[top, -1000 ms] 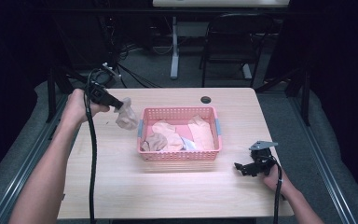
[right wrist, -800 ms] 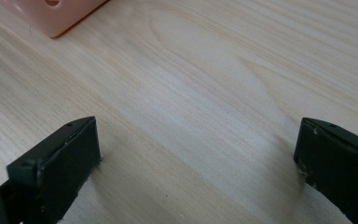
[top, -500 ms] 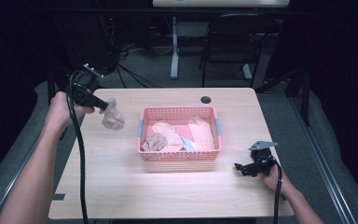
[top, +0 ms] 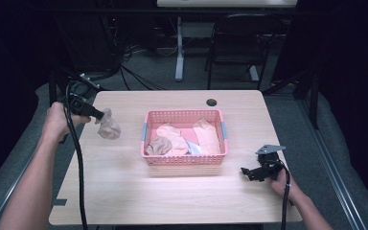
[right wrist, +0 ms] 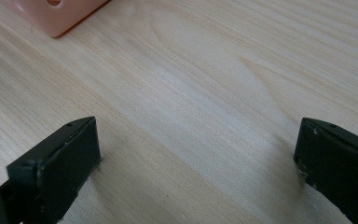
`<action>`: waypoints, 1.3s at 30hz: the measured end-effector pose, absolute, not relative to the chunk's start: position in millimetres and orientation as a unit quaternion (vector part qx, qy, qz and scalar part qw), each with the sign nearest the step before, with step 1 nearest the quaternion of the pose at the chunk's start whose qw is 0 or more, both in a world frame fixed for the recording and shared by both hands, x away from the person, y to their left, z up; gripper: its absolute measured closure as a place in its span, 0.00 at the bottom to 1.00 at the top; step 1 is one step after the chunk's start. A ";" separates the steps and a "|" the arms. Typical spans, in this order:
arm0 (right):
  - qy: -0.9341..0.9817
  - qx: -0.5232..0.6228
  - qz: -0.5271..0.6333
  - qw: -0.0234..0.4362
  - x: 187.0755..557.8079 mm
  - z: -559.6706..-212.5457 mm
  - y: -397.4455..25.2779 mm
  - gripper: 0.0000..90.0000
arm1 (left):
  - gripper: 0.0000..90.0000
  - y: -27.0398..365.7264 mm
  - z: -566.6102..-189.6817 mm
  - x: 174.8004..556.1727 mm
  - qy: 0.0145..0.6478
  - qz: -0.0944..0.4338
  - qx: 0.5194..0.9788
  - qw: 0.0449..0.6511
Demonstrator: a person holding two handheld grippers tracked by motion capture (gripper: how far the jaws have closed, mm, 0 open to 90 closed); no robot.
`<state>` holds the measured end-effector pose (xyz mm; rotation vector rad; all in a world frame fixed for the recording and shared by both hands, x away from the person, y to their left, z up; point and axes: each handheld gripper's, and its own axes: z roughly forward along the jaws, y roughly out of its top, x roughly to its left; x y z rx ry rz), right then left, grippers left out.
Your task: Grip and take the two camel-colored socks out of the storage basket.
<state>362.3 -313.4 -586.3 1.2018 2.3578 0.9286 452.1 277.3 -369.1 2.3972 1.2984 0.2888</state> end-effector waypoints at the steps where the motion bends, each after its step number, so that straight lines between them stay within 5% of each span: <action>1: 0.829 0.422 0.326 0.167 362.3 -586.2 -313.5 0.00 | 0.95 278.9 -370.6 452.1 0.466 0.102 0.856 0.198; 22: 0.826 0.424 0.330 0.168 361.7 -586.9 -313.0 0.00 | 0.95 306.2 -410.9 455.2 0.504 0.089 0.840 0.179; 39: 0.825 0.425 0.331 0.169 361.1 -587.0 -312.8 0.00 | 0.95 316.5 -484.7 455.6 0.538 0.050 0.826 0.161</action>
